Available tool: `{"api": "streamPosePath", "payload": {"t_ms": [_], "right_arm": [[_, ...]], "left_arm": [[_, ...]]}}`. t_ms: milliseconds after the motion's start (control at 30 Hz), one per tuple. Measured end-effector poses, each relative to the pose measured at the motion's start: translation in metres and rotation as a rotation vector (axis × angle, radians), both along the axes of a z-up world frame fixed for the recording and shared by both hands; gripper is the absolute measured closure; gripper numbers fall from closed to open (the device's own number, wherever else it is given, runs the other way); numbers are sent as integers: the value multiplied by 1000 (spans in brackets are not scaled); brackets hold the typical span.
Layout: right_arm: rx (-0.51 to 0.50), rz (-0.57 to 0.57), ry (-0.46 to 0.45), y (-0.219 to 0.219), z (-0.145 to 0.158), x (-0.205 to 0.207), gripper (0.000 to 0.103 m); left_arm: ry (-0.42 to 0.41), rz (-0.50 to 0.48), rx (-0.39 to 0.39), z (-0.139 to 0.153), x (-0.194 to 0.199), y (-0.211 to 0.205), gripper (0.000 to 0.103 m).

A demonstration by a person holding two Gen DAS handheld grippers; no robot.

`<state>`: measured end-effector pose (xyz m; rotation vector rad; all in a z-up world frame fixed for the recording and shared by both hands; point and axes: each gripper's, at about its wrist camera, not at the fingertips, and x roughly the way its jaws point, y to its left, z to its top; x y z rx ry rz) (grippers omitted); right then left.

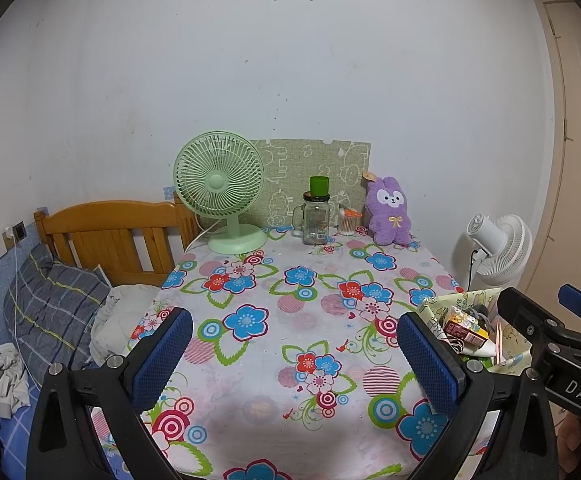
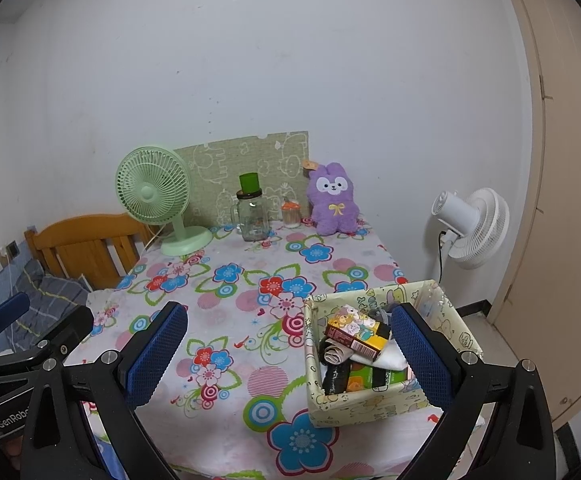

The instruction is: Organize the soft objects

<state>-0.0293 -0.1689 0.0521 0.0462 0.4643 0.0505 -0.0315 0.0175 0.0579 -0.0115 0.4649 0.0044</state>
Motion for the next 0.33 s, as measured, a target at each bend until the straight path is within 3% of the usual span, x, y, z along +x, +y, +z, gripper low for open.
{"api": "streamPosePath", "payload": {"t_ms": [333], "right_arm": [[4,-1,9,1,-1,4,0]], "left_arm": [[4,2,3,-2,2,-1,0]]}}
